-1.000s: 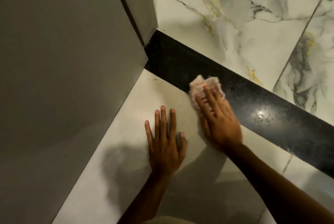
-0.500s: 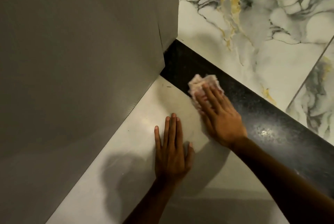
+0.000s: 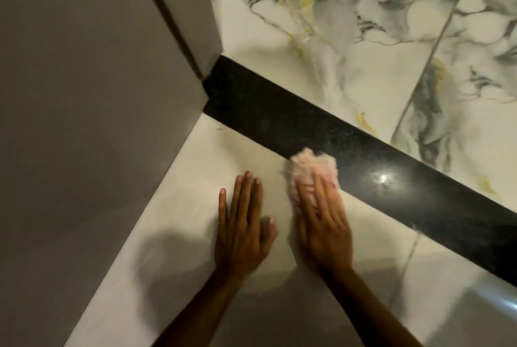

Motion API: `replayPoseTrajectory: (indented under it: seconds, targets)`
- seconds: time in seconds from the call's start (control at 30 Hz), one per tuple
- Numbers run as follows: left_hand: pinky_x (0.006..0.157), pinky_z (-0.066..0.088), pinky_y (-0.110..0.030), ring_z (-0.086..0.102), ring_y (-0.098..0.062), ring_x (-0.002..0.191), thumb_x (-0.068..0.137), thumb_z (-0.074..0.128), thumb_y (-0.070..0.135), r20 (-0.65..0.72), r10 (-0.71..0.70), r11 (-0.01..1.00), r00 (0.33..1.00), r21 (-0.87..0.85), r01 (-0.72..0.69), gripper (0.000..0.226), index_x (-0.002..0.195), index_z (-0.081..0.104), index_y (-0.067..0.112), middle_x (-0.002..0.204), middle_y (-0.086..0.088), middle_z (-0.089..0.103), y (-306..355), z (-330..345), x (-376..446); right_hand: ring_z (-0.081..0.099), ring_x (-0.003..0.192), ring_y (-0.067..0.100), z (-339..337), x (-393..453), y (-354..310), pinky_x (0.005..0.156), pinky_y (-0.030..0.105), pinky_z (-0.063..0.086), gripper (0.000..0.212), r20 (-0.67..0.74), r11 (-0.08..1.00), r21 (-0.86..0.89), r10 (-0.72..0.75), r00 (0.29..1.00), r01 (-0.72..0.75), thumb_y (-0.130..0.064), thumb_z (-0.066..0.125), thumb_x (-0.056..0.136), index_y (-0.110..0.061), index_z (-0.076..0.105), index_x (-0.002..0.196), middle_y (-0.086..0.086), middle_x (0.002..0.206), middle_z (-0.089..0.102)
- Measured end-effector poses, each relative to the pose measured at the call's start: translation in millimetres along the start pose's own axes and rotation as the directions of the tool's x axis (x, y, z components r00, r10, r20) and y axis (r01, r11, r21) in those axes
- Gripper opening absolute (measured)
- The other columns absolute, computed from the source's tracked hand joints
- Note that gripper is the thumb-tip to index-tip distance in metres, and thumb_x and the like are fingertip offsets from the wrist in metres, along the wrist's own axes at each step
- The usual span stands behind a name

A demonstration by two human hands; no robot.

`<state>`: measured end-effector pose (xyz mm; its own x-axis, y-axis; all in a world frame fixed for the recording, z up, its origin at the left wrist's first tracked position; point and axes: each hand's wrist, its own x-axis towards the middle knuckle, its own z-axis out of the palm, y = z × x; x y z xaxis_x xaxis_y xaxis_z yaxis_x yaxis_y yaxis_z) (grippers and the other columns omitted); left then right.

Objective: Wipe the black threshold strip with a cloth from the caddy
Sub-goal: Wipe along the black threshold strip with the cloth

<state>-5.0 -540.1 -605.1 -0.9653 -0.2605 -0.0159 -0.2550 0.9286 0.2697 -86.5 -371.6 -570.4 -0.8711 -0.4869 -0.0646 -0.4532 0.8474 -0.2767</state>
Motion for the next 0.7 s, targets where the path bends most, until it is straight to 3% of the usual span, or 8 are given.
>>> replayPoseTrajectory:
  seconds: [0.1, 0.2, 0.27, 0.33, 0.4, 0.47, 0.6, 0.7]
  targets:
    - [0.132, 0.028, -0.062, 0.022, -0.03, 0.168, 0.109, 0.035, 0.047, 0.08, 0.148, 0.989, 0.986, -0.037, -0.146, 0.071, 0.17, 0.03, 0.011, 0.181, -0.012, 0.023, 3.1, -0.4, 0.5, 0.005, 0.169, 0.026, -11.6, -11.6, 52.5, 0.132, 0.058, 0.031, 0.057, -0.06, 0.952, -0.069, 0.294, 0.954, -0.298, -0.031, 0.035, 0.113, -0.018, 0.028, 0.168, 0.015, 0.178, 0.015]
    - [0.134, 0.025, -0.06, 0.02, -0.029, 0.168, 0.11, 0.036, 0.044, 0.097, 0.262, 0.965, 0.96, -0.04, -0.259, 0.069, 0.17, 0.03, 0.011, 0.181, -0.01, 0.023, 8.5, 1.9, 1.1, 0.009, 0.168, 0.036, -16.7, 52.8, 77.0, 0.136, 0.058, 0.021, 0.058, -0.19, 0.906, -0.025, 0.411, 0.892, -0.423, -0.028, 0.037, 0.115, -0.015, 0.023, 0.169, 0.018, 0.178, 0.014]
    - [0.136, 0.019, -0.057, 0.02, -0.029, 0.168, 0.109, 0.041, 0.042, 0.084, 0.268, 0.963, 0.96, -0.036, -0.266, 0.07, 0.17, 0.031, 0.01, 0.18, -0.012, 0.025, 8.3, 2.9, 2.5, 0.012, 0.167, 0.037, -13.5, 95.2, 70.9, 0.138, 0.054, 0.015, 0.06, -0.196, 0.924, -0.003, 0.374, 0.906, -0.382, -0.026, 0.042, 0.113, -0.019, 0.022, 0.169, 0.016, 0.178, 0.016]
    - [0.137, 0.015, -0.057, 0.02, -0.032, 0.168, 0.108, 0.043, 0.041, 0.105, 0.275, 0.961, 0.956, -0.016, -0.275, 0.071, 0.17, 0.031, 0.01, 0.18, -0.015, 0.024, 7.3, 3.9, 1.9, 0.013, 0.167, 0.035, -10.9, 102.8, 60.0, 0.139, 0.049, 0.012, 0.062, -0.164, 0.975, -0.013, 0.216, 0.963, -0.221, -0.024, 0.046, 0.111, -0.019, 0.024, 0.169, 0.015, 0.179, 0.017]
    - [0.136, 0.014, -0.059, 0.02, -0.035, 0.168, 0.107, 0.042, 0.042, 0.137, 0.297, 0.954, 0.945, 0.009, -0.301, 0.072, 0.17, 0.029, 0.009, 0.18, -0.017, 0.023, 8.2, 3.6, 1.8, 0.007, 0.168, 0.031, -14.1, 62.4, 54.9, 0.14, 0.049, 0.014, 0.061, -0.102, 0.996, 0.021, 0.087, 0.991, -0.086, -0.025, 0.044, 0.112, -0.019, 0.025, 0.169, 0.012, 0.179, 0.014]
    - [0.136, 0.01, -0.058, 0.021, -0.037, 0.167, 0.106, 0.041, 0.043, 0.166, 0.328, 0.942, 0.93, 0.025, -0.336, 0.073, 0.17, 0.03, 0.009, 0.18, -0.018, 0.022, 15.8, 2.6, 2.3, 0.013, 0.168, 0.031, -16.4, -4.1, 62.7, 0.138, 0.049, 0.022, 0.058, -0.12, 0.992, 0.071, 0.113, 0.986, -0.105, -0.025, 0.05, 0.11, -0.019, 0.034, 0.166, 0.012, 0.178, 0.022]
    - [0.135, 0.017, -0.06, 0.022, -0.035, 0.167, 0.105, 0.042, 0.039, 0.2, 0.474, 0.877, 0.858, -0.024, -0.479, 0.072, 0.169, 0.032, 0.008, 0.18, -0.016, 0.023, 67.6, 12.2, -2.4, 0.029, 0.163, 0.035, -24.7, -96.5, 131.7, 0.128, 0.054, 0.039, 0.054, -0.181, 0.891, -0.05, 0.436, 0.882, -0.451, -0.027, 0.045, 0.11, -0.017, 0.038, 0.163, 0.017, 0.172, 0.034]
    - [0.135, 0.019, -0.06, 0.02, -0.033, 0.168, 0.109, 0.039, 0.042, 0.201, 0.563, 0.825, 0.802, -0.074, -0.56, 0.07, 0.17, 0.029, 0.009, 0.18, -0.016, 0.024, 109.0, 25.2, -4.4, 0.013, 0.167, 0.037, -42.4, -89.5, 196.7, 0.135, 0.055, 0.024, 0.056, -0.276, 0.744, -0.048, 0.632, 0.724, -0.667, -0.03, 0.03, 0.115, -0.01, 0.027, 0.167, 0.021, 0.177, 0.018]
